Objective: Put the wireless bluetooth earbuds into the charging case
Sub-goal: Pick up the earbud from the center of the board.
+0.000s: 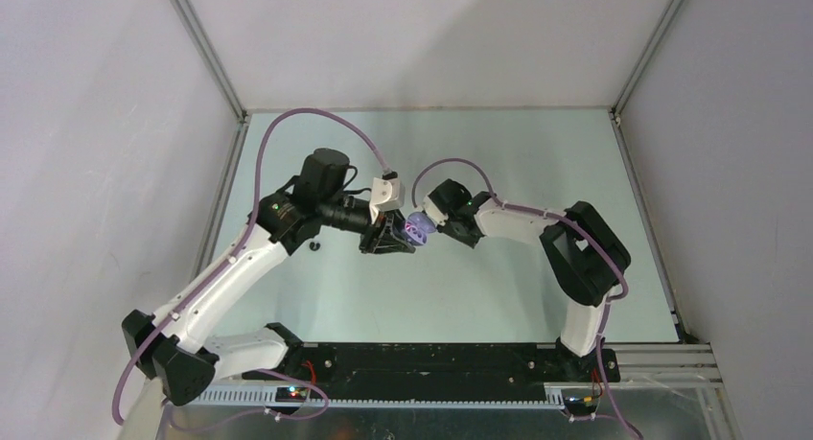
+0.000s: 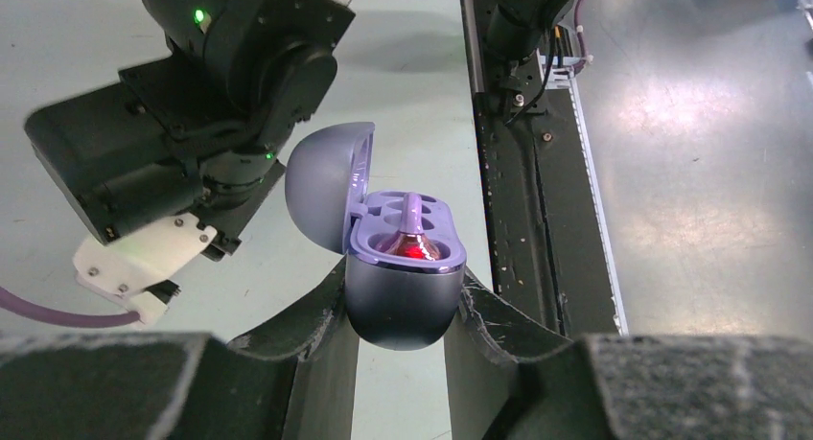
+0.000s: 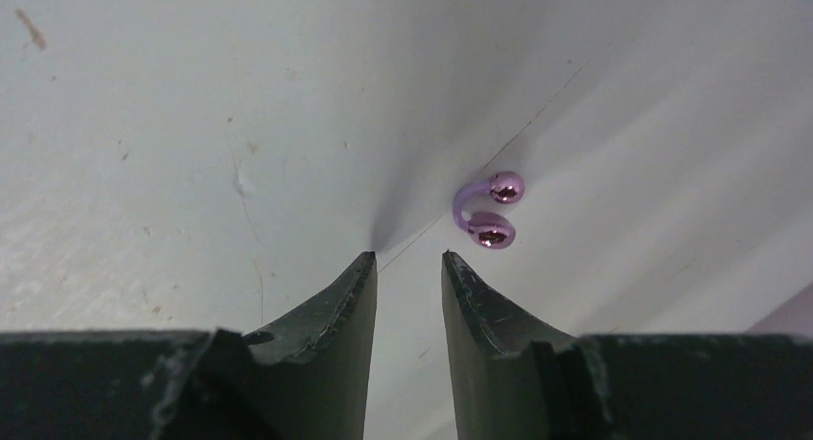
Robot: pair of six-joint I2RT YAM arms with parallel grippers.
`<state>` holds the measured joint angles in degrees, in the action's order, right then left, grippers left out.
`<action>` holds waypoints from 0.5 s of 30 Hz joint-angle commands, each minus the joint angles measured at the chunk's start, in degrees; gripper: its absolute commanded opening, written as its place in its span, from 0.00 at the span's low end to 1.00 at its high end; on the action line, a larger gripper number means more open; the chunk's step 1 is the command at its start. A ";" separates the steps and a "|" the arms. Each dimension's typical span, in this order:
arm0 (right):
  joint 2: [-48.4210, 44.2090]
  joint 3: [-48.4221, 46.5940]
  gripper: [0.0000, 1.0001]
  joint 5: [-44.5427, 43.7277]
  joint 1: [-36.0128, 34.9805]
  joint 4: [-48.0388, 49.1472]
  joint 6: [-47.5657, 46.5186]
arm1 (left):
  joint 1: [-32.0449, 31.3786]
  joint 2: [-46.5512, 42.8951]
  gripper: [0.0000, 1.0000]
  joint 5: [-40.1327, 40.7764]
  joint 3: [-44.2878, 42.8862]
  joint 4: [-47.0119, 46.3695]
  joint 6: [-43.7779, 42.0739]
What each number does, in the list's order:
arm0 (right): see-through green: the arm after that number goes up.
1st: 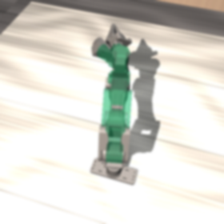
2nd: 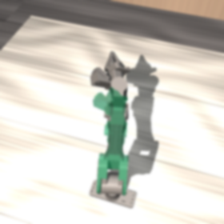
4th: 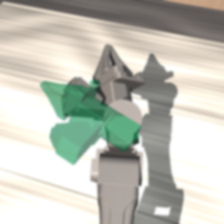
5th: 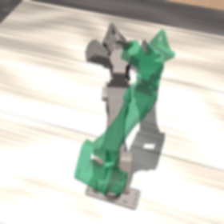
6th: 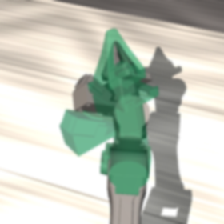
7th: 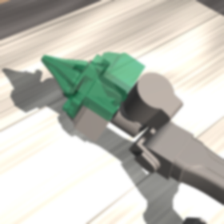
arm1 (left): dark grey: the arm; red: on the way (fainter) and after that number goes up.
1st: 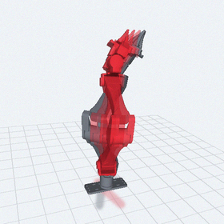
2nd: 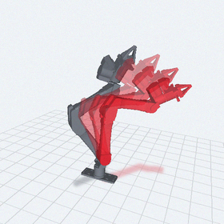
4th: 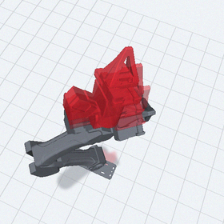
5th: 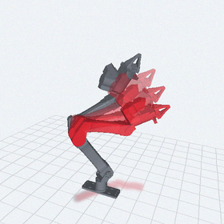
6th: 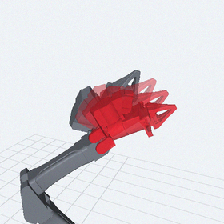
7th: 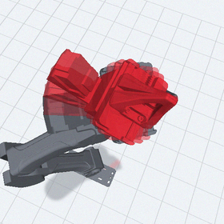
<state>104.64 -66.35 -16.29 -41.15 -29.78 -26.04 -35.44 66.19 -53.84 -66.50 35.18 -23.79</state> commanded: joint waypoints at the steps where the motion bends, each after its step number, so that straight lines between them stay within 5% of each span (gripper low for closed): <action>1: 1.52 -0.39 0.36 -8.05 -1.73 5.05 -1.42 | 0.58 -2.68 0.09 0.02 -3.07 1.33 -2.46; 15: 8.99 0.93 0.35 -19.22 -6.14 8.29 -2.38 | 0.81 -3.54 0.09 -0.31 -2.87 1.29 -2.53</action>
<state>110.65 -66.22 -33.21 -46.94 -22.57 -29.17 -35.07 64.36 -53.76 -67.09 37.04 -25.08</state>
